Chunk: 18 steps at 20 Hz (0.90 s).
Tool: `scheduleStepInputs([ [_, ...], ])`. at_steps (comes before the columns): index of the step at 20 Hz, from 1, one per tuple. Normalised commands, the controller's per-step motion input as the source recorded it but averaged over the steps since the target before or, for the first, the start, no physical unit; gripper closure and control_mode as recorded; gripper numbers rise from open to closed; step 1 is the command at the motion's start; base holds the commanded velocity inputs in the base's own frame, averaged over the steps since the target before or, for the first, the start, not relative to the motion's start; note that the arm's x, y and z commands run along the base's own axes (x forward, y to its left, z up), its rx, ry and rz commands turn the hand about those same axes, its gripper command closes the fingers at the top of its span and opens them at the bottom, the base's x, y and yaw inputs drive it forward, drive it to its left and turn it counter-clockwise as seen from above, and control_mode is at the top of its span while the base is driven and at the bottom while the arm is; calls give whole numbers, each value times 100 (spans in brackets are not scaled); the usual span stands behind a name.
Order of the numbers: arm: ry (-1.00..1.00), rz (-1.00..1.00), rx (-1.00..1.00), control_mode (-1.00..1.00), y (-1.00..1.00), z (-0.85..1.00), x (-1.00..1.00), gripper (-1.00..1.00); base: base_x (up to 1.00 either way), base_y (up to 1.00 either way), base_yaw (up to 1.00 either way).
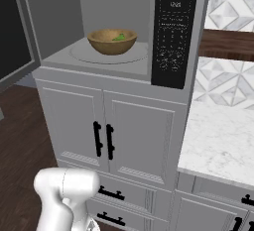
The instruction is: Pick the broccoli from the sink and place it in the bowl. Then pick the bowl and place it in the microwave. Then close the microwave door and press the start button.
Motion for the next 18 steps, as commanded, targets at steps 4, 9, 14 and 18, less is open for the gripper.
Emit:
scheduleStepInputs([
  [4, 0, -5, -32, -100, 100, -4, 58, -100, 0, 0, 0],
  [9, 7, -23, -17, -100, 61, 19, 98, -100, 0, 0, 0],
  [14, 7, -26, -3, -100, -7, 25, 89, -100, 0, 0, 0],
  [18, 0, -14, 0, -100, -66, 32, 34, -100, 0, 0, 0],
])
